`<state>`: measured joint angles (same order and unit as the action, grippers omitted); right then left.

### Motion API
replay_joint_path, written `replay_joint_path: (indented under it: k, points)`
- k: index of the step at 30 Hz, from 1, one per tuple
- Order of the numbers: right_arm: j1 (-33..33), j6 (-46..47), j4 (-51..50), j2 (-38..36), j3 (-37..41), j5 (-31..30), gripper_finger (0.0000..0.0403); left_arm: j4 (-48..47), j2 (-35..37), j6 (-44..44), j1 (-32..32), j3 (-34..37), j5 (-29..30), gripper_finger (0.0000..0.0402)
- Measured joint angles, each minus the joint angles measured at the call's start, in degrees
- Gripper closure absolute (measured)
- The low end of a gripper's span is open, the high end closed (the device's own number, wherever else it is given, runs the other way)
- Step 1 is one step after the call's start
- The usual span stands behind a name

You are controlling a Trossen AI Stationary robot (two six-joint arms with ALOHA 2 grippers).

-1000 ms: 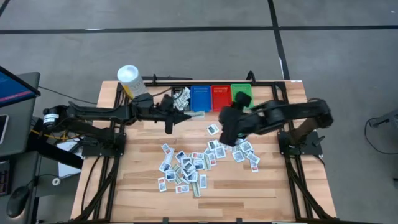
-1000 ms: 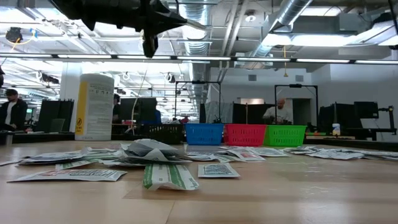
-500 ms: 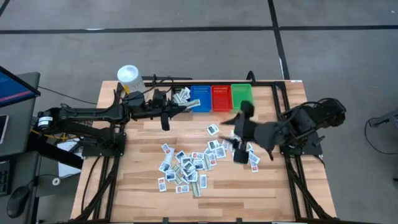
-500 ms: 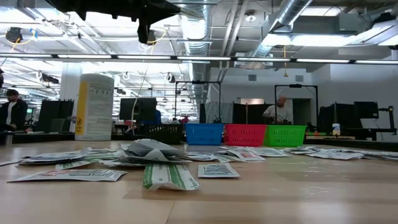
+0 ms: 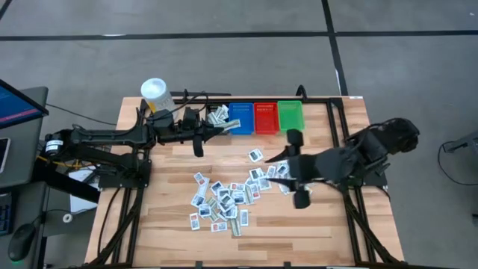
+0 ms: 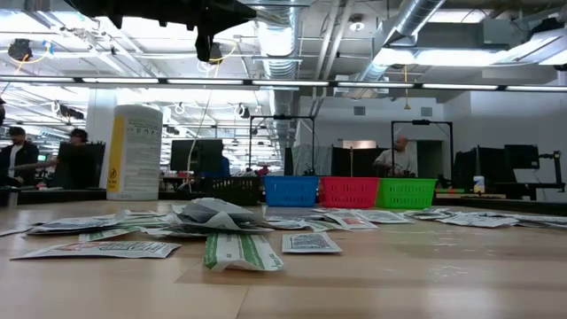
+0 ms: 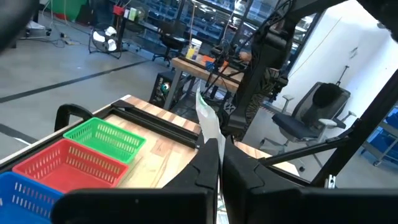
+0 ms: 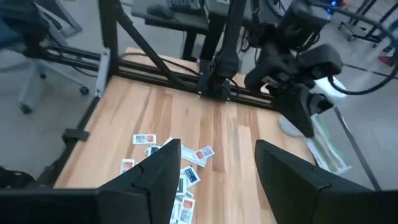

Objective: Pick & Place First Aid Supplies
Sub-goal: Put the green bandage pack in the black bin

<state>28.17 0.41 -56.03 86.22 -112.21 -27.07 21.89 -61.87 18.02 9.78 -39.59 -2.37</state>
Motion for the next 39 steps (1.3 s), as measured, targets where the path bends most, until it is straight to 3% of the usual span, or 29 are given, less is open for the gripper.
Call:
replay_joint_path:
  k: [9, 13, 18, 24, 27, 32, 39]
  points:
    - [3.13, 0.01, -4.67, -7.27, 0.30, -1.92, 0.0203, 0.00, 0.00, 0.00, 0.00, 0.00, 0.00, 0.0392]
    - [4.72, 2.40, -1.91, -13.94, 9.34, -7.15, 0.0203, 0.00, 0.00, 0.01, 0.00, 0.02, 0.00, 0.0391]
    - [4.38, 2.60, 19.85, -28.58, 34.86, -9.23, 0.0203, 0.00, 0.00, 0.12, 0.00, 0.02, 0.00, 0.0390]
    - [-0.83, 1.28, 53.77, -45.47, 68.42, -8.94, 0.0203, 0.00, -0.02, 0.17, 0.00, 0.02, 0.02, 0.0390]
    - [-3.42, 2.86, 66.86, -51.09, 81.03, -8.77, 0.0203, 0.00, -0.02, 0.20, 0.00, 0.02, 0.03, 0.0391]
    - [-5.77, 4.13, 81.41, -54.16, 90.52, -5.76, 0.0203, 0.00, -0.02, 0.20, 0.00, 0.02, 0.04, 0.0395]
    - [-6.24, 3.70, 80.52, -53.84, 90.76, -5.74, 0.0203, -0.62, -0.02, -1.91, 0.00, 0.07, 2.06, 0.0394]
